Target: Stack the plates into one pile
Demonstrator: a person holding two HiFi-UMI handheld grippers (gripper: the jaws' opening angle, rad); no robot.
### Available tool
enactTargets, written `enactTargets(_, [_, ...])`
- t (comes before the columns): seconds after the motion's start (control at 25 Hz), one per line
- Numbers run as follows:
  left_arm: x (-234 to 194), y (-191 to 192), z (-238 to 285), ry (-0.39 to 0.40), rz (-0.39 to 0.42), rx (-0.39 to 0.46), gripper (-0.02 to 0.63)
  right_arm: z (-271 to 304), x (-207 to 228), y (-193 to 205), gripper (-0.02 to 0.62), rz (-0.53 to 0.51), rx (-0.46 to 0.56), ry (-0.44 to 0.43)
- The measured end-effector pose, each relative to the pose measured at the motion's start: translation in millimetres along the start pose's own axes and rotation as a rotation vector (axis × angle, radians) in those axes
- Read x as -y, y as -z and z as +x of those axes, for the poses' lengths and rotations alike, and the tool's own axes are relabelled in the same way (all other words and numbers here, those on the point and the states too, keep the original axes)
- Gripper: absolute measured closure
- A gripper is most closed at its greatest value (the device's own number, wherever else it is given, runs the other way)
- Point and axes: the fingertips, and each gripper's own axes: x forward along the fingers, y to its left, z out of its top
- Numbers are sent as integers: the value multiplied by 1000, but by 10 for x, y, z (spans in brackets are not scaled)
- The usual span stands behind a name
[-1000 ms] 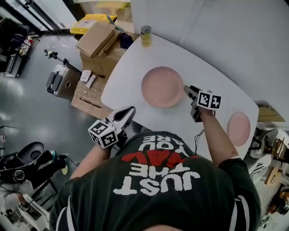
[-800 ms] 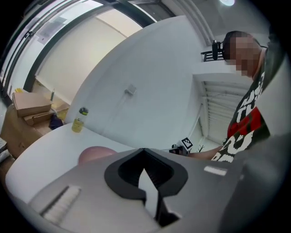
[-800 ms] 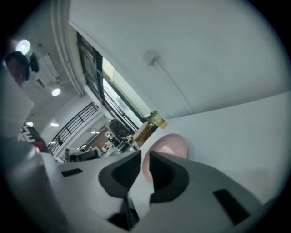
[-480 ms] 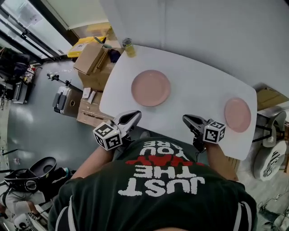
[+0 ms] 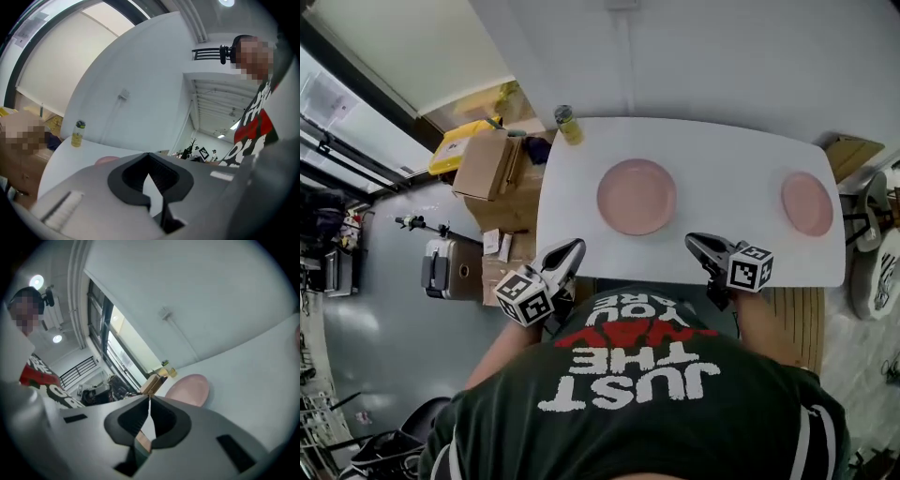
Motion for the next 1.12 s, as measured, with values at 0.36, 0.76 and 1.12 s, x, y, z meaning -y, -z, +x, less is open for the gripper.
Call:
enactTargets(0.36, [-682,-176,-612,99,22,-46,598,941,-475,332,581,-124,3,279])
enactTargets(0.76, [-733,-92,-405,100,-31,-35,598,883,288,535,581,-132,-123,491])
enactTargets(1.12, [-884,94,-348,98,-41,-99,598,1037,1451,838,419,317,-121,663])
